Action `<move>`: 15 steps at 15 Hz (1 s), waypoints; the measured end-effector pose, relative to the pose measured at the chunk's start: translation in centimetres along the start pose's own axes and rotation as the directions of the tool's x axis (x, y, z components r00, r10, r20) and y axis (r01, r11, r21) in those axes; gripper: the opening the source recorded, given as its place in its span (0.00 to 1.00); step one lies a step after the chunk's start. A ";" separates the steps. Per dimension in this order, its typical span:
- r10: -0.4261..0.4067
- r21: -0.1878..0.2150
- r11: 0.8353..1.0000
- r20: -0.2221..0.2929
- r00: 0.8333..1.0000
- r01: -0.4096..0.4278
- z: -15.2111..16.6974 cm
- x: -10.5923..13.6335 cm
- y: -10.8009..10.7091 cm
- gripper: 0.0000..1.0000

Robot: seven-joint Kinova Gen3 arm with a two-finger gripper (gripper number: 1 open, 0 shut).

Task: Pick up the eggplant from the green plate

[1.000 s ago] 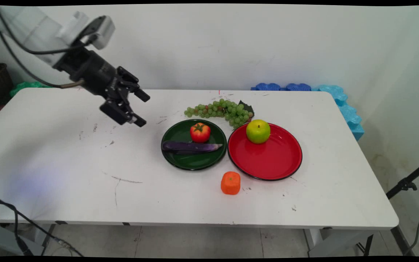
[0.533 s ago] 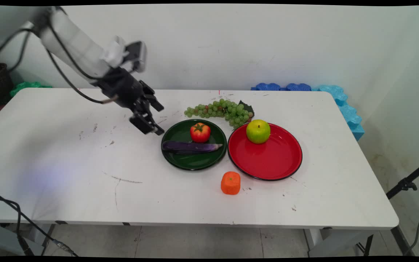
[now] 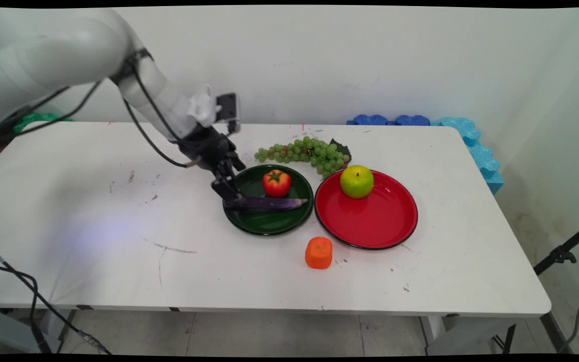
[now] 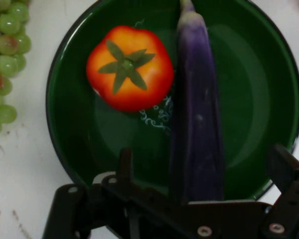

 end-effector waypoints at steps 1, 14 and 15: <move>0.001 -0.002 1.000 0.005 1.000 -0.001 0.7 0.2 0.0 1.00; 0.039 -0.027 0.999 0.036 0.999 -0.038 6.8 1.4 0.5 0.00; 0.043 -0.027 0.999 0.037 0.998 -0.042 7.0 1.5 0.5 0.00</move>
